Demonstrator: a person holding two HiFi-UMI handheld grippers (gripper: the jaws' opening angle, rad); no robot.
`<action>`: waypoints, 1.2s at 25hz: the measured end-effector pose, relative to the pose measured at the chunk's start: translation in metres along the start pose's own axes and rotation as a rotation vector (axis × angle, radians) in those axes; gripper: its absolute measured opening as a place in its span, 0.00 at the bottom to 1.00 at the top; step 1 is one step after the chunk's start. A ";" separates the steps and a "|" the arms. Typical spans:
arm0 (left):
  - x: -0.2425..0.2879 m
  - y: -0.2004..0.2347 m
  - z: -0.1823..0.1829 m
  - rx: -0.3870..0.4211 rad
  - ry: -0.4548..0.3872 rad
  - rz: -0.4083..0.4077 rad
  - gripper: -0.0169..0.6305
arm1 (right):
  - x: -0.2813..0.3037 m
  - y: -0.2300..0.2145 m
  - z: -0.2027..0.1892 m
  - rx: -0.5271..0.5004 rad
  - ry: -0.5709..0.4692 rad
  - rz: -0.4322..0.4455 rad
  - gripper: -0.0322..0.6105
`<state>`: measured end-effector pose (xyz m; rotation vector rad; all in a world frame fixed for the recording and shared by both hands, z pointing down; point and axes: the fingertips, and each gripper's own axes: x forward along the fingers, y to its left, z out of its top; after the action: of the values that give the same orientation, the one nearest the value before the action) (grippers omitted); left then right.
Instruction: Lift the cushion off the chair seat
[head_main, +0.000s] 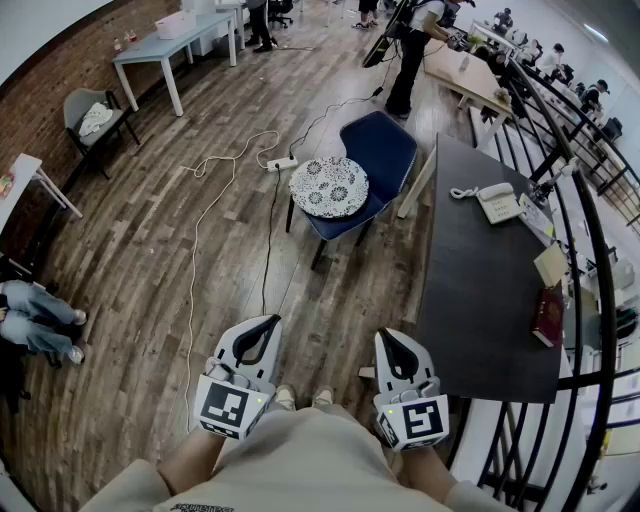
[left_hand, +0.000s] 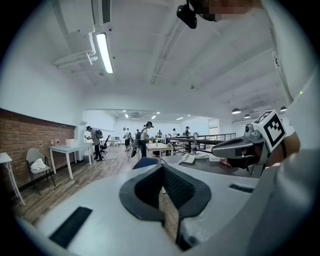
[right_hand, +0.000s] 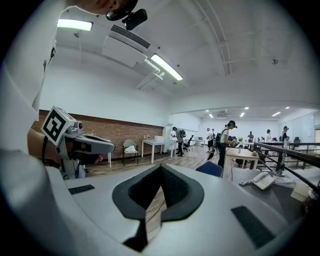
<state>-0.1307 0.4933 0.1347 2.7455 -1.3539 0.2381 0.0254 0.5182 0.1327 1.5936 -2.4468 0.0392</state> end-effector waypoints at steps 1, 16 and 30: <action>0.002 -0.002 0.000 0.017 -0.008 -0.003 0.03 | 0.001 -0.002 -0.002 0.005 -0.001 0.001 0.05; 0.022 -0.031 -0.020 0.018 0.048 -0.004 0.03 | 0.002 -0.033 -0.019 0.073 -0.005 0.007 0.05; 0.049 -0.036 -0.039 0.018 0.090 0.080 0.03 | 0.007 -0.061 -0.037 0.069 -0.020 0.060 0.05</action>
<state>-0.0769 0.4817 0.1821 2.6623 -1.4472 0.3752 0.0836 0.4919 0.1642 1.5550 -2.5339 0.1192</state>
